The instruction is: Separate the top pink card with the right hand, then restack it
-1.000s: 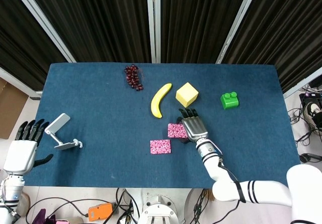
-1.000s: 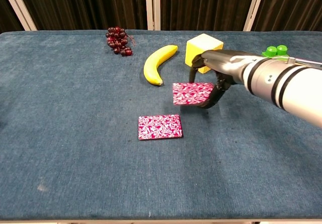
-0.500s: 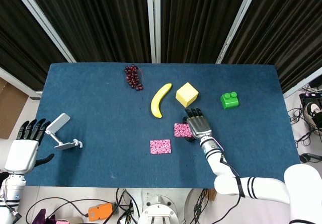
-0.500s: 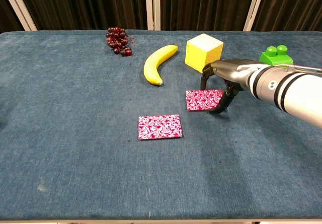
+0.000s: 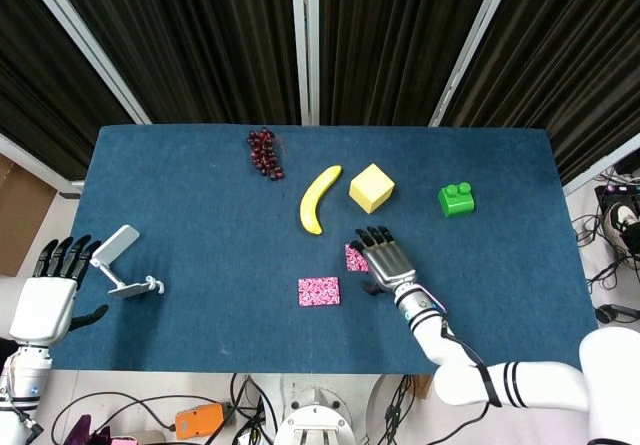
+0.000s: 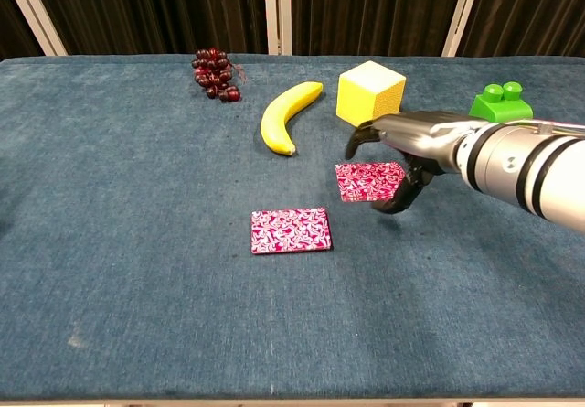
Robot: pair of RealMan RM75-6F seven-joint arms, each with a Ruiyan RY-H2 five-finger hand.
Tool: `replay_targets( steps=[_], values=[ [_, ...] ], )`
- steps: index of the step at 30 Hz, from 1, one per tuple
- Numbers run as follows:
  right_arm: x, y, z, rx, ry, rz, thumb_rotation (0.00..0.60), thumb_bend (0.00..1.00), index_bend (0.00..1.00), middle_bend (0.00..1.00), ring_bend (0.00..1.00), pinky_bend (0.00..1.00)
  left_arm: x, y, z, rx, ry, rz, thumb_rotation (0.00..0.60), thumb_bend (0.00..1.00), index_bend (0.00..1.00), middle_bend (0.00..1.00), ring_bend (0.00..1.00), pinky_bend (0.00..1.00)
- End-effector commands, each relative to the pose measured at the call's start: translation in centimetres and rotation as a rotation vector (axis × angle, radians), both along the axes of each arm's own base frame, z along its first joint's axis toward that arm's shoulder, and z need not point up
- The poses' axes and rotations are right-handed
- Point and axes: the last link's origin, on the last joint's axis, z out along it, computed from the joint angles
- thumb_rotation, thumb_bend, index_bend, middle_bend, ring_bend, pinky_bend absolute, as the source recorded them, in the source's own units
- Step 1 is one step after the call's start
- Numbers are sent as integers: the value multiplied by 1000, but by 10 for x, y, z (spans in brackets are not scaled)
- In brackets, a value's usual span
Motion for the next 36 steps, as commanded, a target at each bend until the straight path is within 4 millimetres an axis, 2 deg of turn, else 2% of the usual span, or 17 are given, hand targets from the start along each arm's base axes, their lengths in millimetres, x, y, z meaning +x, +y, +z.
replay_targets(
  steps=[1, 12, 36],
  values=[
    [14, 17, -3, 49, -25, 50, 600, 472, 263, 128, 0, 0, 0, -1, 0, -1, -2, 0, 600, 50, 88, 64, 0, 14],
    [37, 31, -36, 88, -37, 46, 600, 473, 273, 127, 0, 0, -6, -6, 2, 6, -2, 12, 600, 50, 88, 64, 0, 14],
    [43, 28, -51, 85, -11, 32, 600, 472, 330, 128, 0, 0, -10, -3, -1, -1, -6, 15, 600, 50, 88, 64, 0, 14]
  ],
)
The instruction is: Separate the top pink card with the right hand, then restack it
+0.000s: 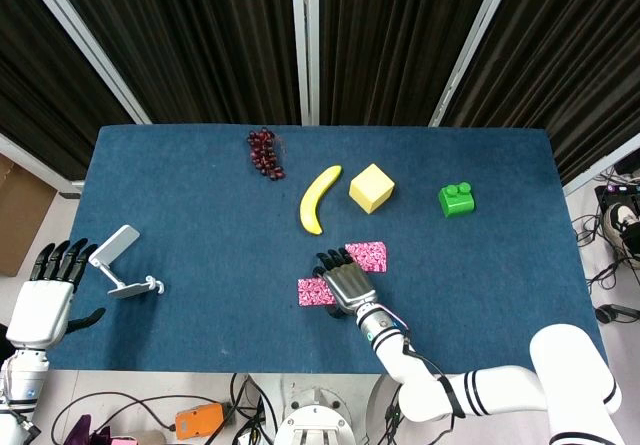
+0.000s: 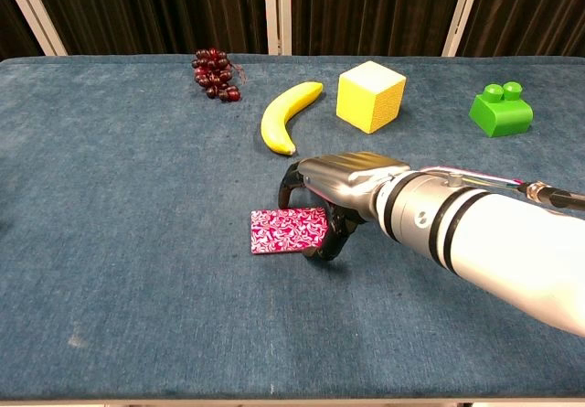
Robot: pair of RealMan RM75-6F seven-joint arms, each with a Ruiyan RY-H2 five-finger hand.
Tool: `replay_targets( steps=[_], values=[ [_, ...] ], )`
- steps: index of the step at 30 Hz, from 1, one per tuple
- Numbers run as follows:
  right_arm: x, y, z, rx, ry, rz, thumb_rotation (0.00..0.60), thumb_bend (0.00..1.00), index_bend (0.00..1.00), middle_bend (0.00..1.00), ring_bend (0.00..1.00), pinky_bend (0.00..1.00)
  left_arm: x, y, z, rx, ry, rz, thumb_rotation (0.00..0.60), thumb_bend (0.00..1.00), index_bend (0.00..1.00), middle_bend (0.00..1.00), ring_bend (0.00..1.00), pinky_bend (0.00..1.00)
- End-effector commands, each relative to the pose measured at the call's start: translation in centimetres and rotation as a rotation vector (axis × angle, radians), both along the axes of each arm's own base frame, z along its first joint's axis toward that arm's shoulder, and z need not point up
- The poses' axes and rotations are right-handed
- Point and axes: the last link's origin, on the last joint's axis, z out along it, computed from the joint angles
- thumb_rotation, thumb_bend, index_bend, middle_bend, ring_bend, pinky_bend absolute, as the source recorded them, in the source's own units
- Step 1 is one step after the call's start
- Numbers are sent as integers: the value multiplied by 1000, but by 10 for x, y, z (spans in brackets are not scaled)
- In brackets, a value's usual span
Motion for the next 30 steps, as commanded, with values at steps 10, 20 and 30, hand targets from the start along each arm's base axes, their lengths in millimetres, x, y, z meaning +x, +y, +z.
replay_targets(
  steps=[10, 20, 30],
  values=[
    [2, 0, -1, -4, 1, 6, 600, 477, 395, 129, 0, 0, -1, 0, 0, 1, -1, 2, 600, 50, 88, 64, 0, 14],
    [1, 0, 11, -22, -36, 7, 600, 517, 420, 129, 0, 0, -1, -2, 1, 5, -1, -1, 600, 50, 88, 64, 0, 14],
    [-38, 4, 57, -93, -18, -3, 600, 516, 421, 129, 0, 0, 1, -2, 2, 8, -3, -15, 600, 50, 88, 64, 0, 14]
  ],
)
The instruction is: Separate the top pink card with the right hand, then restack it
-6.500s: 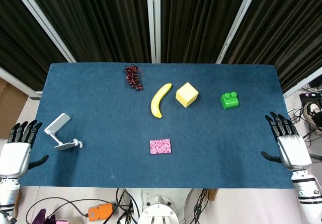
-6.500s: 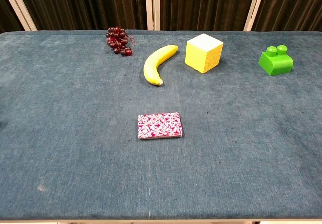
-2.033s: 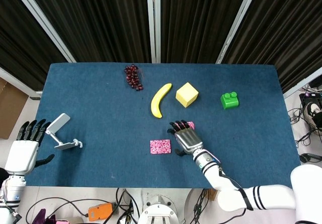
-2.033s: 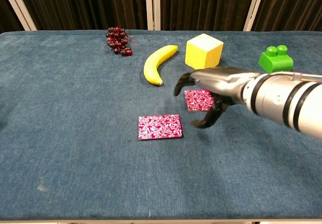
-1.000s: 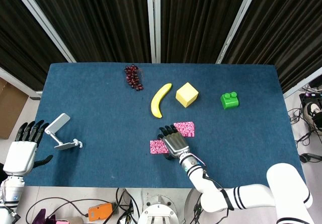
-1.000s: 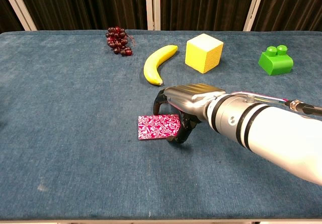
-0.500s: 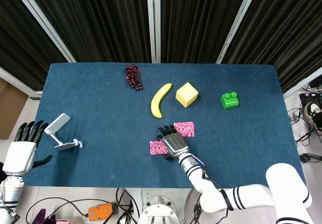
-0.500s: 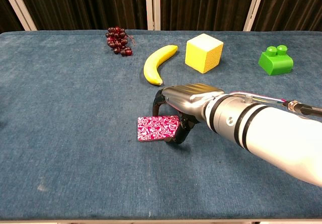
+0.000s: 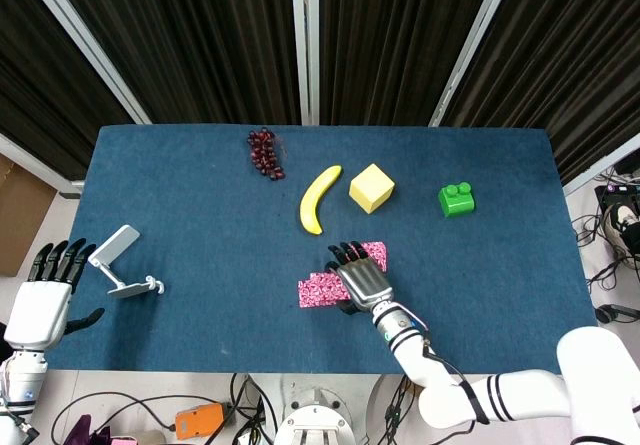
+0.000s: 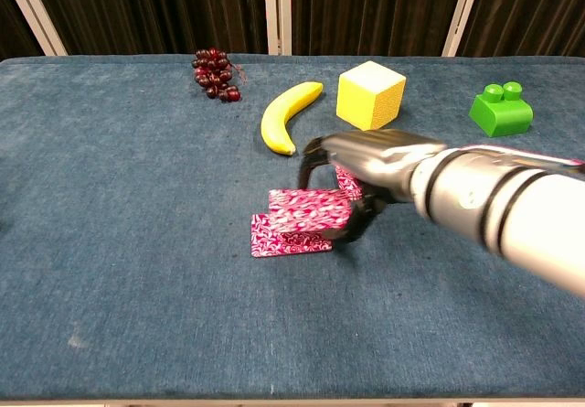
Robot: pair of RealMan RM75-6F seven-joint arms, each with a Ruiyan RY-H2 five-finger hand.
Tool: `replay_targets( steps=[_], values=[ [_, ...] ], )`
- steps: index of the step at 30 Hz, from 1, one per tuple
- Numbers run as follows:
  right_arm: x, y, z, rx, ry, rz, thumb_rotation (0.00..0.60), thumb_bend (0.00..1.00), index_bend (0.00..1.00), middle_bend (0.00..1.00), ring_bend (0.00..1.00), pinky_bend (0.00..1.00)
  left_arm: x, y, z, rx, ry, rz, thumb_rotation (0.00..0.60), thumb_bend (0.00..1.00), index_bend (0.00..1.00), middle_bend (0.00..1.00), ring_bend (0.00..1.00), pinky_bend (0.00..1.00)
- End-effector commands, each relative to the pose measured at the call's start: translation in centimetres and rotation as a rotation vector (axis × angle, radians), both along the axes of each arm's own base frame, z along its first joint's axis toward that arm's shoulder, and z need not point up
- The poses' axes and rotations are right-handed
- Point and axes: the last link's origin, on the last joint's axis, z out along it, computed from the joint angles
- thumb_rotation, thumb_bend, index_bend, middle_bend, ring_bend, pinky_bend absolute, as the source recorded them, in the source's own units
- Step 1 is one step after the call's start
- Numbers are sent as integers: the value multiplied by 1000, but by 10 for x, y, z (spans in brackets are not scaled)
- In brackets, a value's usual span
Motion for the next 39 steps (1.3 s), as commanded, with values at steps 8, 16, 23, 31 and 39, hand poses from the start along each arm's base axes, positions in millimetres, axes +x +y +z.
replay_targets(
  steps=[8, 16, 23, 31, 39],
  values=[
    [-76, 26, 44, -10, 43, -50, 600, 516, 408, 129, 0, 0, 4, 1, -4, -8, -7, -11, 600, 50, 88, 64, 0, 14],
    [-99, 38, 39, 6, 87, -22, 600, 517, 328, 128, 0, 0, 9, 4, -6, -13, -3, -21, 600, 50, 88, 64, 0, 14],
    [-107, 47, 43, 8, 100, -15, 600, 516, 178, 108, 0, 0, 11, 4, -5, -11, 2, -26, 600, 50, 88, 64, 0, 13],
    [-116, 38, 108, -208, -9, -40, 600, 516, 160, 108, 0, 0, 10, 7, -1, -1, -2, -20, 600, 50, 88, 64, 0, 13],
    [-160, 56, 195, -525, -43, -99, 600, 386, 65, 101, 0, 0, 6, 6, 0, 5, -8, -4, 600, 50, 88, 64, 0, 13]
  ],
)
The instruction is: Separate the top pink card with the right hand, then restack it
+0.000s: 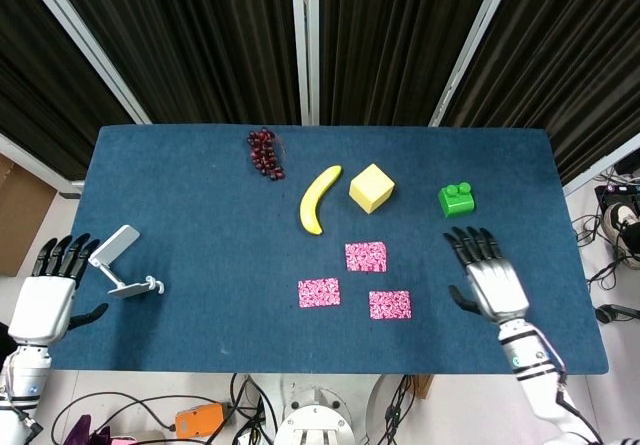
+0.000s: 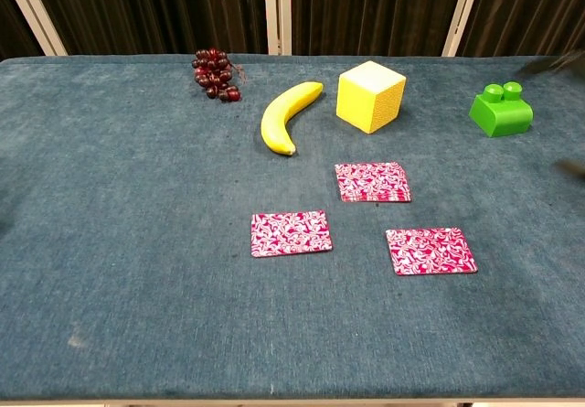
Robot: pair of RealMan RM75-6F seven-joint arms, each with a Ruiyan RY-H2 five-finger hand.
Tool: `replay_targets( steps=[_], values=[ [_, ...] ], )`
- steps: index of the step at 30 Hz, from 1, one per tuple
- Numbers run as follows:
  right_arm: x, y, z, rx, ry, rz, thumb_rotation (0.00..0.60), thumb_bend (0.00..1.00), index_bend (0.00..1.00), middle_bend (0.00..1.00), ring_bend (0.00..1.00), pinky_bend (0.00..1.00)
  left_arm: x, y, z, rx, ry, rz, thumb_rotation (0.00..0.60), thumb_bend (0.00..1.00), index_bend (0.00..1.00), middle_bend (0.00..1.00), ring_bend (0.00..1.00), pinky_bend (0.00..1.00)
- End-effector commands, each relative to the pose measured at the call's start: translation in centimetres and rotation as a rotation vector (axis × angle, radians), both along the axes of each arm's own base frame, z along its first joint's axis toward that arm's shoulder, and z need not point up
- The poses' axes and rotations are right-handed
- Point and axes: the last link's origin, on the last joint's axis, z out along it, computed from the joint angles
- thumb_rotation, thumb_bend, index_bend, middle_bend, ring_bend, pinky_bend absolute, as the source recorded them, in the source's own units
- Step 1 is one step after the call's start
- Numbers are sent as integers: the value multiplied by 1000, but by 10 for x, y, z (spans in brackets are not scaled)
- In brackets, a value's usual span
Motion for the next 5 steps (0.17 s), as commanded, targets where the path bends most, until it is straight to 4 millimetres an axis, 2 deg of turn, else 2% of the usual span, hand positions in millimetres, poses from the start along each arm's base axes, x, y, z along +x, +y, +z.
replay_targets(
  steps=[1, 5],
  values=[
    [-27, 20, 46, -141, -41, -53, 600, 370, 59, 98, 0, 0, -1, 0, 1, 2, 0, 5, 600, 50, 88, 64, 0, 13],
    [-49, 39, 61, -179, -72, -112, 600, 347, 39, 71, 0, 0, -3, -3, 1, 7, -4, 18, 600, 50, 88, 64, 0, 13]
  ],
)
